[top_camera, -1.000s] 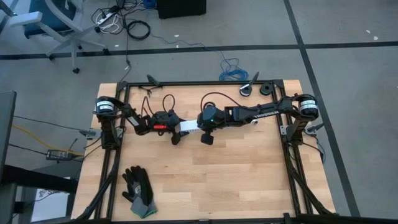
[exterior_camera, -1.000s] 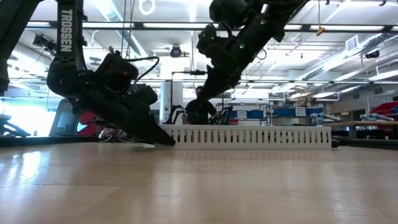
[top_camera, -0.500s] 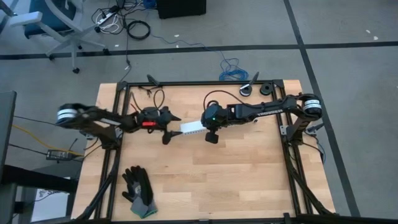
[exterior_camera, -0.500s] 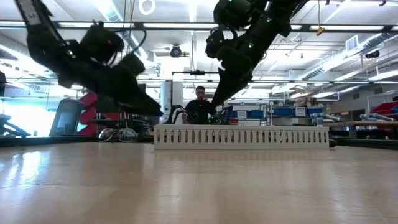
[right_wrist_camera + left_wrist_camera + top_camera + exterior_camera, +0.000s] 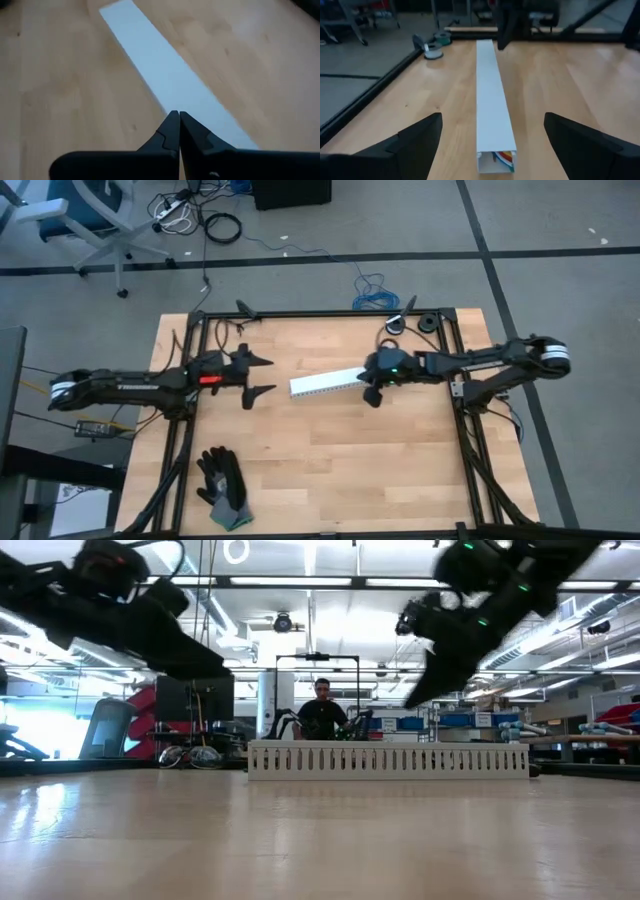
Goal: Ziptie cables
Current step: Return to Home Position
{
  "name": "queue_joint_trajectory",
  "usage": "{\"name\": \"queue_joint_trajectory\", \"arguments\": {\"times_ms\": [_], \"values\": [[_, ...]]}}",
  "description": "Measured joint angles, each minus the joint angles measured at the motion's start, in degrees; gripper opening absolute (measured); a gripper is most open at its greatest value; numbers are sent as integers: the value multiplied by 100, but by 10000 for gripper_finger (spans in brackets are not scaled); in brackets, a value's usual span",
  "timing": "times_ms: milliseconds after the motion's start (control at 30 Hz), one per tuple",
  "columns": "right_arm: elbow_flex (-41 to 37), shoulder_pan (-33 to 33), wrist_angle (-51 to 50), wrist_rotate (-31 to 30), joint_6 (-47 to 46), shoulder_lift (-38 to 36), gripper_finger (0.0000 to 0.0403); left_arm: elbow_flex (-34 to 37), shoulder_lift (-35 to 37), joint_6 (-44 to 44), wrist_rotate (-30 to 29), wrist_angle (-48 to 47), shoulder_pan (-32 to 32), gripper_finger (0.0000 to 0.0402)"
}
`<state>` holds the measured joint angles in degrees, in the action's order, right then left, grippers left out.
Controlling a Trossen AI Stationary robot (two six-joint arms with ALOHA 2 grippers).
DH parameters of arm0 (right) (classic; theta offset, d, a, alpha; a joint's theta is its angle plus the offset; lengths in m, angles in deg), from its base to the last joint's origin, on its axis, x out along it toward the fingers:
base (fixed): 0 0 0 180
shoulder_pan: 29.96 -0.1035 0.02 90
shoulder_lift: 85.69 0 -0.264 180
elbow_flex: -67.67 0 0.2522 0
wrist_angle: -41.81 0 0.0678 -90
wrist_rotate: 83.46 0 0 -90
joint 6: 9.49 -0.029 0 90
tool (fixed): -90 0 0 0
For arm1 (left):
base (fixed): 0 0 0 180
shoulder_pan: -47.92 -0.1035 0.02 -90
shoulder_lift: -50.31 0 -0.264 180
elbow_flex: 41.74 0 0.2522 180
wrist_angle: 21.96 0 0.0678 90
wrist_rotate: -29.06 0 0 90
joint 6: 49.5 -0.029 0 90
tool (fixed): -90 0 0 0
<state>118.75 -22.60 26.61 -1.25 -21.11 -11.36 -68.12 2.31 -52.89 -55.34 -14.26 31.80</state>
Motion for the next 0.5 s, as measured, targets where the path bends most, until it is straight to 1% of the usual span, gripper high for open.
{"name": "queue_joint_trajectory", "arguments": {"times_ms": [133, 200, 367, 500], "values": [[-912, 182, 452, 53, -387, -696, 0, 428, 476, 227, -38, 419, 0, 363], [-1252, 246, 692, 241, -468, -1008, 0, 605, 626, 378, -40, 683, 0, 363], [-1920, 306, 1559, 674, -337, -1788, 0, 859, 786, 548, 85, 1198, 0, 363], [-2367, 383, 1701, 741, -354, -2455, 0, 1114, 882, 701, 199, 1517, 0, 363]]}}
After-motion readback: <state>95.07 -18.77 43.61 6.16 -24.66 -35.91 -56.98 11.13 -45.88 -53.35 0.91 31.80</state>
